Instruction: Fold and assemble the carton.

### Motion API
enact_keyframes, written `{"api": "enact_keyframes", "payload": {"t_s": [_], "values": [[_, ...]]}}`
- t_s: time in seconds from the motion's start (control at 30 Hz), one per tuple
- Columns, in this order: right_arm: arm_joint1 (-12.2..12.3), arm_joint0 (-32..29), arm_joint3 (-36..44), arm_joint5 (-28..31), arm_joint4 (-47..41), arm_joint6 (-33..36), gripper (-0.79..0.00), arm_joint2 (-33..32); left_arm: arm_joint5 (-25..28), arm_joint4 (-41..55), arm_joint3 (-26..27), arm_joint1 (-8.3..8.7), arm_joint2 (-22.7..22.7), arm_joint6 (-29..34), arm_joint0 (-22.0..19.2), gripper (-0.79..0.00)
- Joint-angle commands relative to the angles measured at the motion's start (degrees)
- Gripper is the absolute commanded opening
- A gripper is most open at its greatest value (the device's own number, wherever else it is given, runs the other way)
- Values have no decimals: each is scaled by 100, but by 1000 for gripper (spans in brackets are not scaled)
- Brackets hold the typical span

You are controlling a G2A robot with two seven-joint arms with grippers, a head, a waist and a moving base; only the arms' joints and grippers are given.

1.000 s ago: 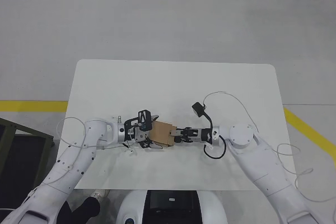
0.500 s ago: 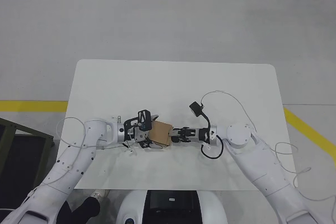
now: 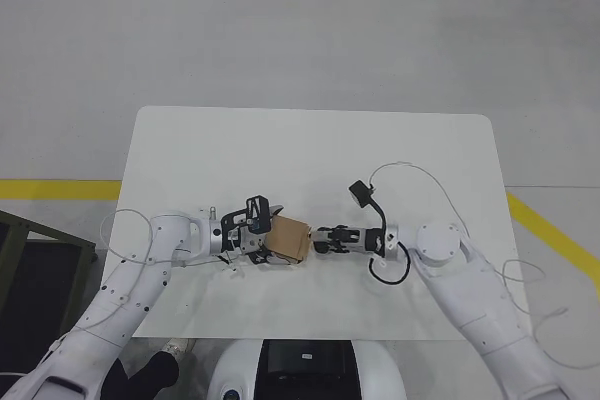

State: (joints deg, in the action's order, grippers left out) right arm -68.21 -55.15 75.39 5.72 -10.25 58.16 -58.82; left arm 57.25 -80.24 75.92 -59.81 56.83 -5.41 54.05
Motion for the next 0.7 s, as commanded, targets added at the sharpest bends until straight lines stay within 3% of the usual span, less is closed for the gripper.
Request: {"api": "enact_keyframes", "payload": {"t_s": [0.0,0.07,0.1,0.67], "values": [[12,-24,23,-24,33,18,-690,-15,0,3,0,-1,-2,3,-3,0],[18,-43,38,-44,47,46,-779,-10,-1,7,-1,-1,-5,6,-6,0],[20,-48,43,-51,60,56,-785,-2,-2,8,-1,-2,-5,8,-7,0],[-48,68,70,-71,72,85,-785,322,-7,11,-17,-5,-20,5,-19,0]]}}
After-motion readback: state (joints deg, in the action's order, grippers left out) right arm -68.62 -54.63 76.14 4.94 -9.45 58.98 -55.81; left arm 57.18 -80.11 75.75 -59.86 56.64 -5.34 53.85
